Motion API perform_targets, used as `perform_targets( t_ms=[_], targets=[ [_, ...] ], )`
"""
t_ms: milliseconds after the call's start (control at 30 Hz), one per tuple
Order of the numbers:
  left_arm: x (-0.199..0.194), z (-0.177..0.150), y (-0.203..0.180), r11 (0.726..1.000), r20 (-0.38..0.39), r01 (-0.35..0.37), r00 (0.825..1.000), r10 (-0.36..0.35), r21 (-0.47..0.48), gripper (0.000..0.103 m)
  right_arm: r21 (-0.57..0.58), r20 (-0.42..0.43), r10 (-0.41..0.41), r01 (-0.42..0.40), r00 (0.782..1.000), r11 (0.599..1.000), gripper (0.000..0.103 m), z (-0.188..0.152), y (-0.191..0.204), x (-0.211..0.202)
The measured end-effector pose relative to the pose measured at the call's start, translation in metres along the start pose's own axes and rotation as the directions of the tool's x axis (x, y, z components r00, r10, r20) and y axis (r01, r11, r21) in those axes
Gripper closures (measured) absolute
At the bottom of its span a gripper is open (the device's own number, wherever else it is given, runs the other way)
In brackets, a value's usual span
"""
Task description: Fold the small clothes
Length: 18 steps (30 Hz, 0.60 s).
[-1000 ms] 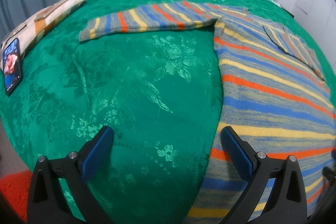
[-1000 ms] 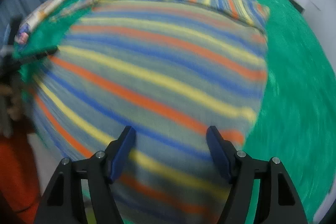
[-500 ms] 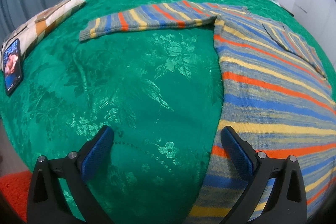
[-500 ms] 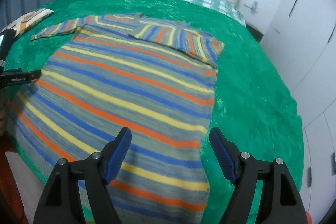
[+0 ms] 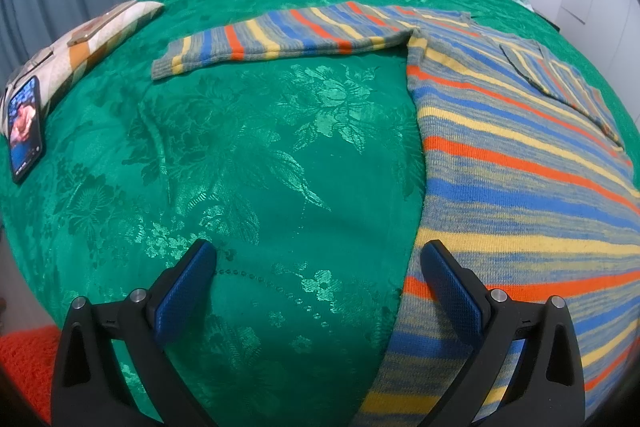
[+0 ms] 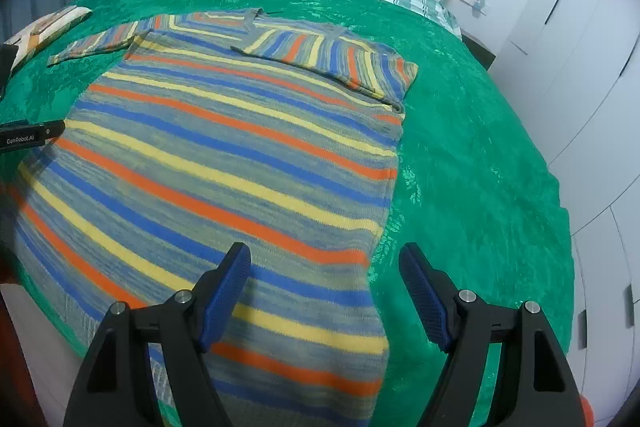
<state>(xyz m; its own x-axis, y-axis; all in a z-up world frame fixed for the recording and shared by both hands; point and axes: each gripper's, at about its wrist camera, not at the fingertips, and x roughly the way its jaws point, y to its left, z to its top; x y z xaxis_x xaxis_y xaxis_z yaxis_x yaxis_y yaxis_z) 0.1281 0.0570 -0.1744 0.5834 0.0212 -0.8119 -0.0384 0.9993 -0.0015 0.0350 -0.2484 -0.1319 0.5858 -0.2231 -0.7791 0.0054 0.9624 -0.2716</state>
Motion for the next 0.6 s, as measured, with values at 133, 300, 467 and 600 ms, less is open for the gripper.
perform_targets(
  t_ms=[133,300,467,600],
  targets=[
    [0.0000,0.0000,-0.0002,1.000,0.000,0.000,1.000,0.000,0.000,0.000,0.000,-0.006,-0.004,0.004,1.000,1.000,0.027,-0.0002,-0.0001,0.0010],
    [0.0001,-0.0002,0.0001,1.000,0.000,0.000,1.000,0.000,0.000,0.000,-0.007,-0.010,-0.010,0.010,1.000,1.000,0.027,-0.0010,0.0002,0.0024],
    [0.0002,-0.0003,0.0000,1.000,0.000,0.000,1.000,0.000,0.000,0.000,-0.009,-0.014,-0.015,0.015,1.000,1.000,0.027,-0.0015,-0.0001,0.0035],
    [0.0001,-0.0004,-0.0002,1.000,0.000,0.000,1.000,0.000,0.000,0.000,-0.010,-0.017,-0.018,0.018,1.000,1.000,0.027,-0.0022,-0.0007,0.0047]
  ],
)
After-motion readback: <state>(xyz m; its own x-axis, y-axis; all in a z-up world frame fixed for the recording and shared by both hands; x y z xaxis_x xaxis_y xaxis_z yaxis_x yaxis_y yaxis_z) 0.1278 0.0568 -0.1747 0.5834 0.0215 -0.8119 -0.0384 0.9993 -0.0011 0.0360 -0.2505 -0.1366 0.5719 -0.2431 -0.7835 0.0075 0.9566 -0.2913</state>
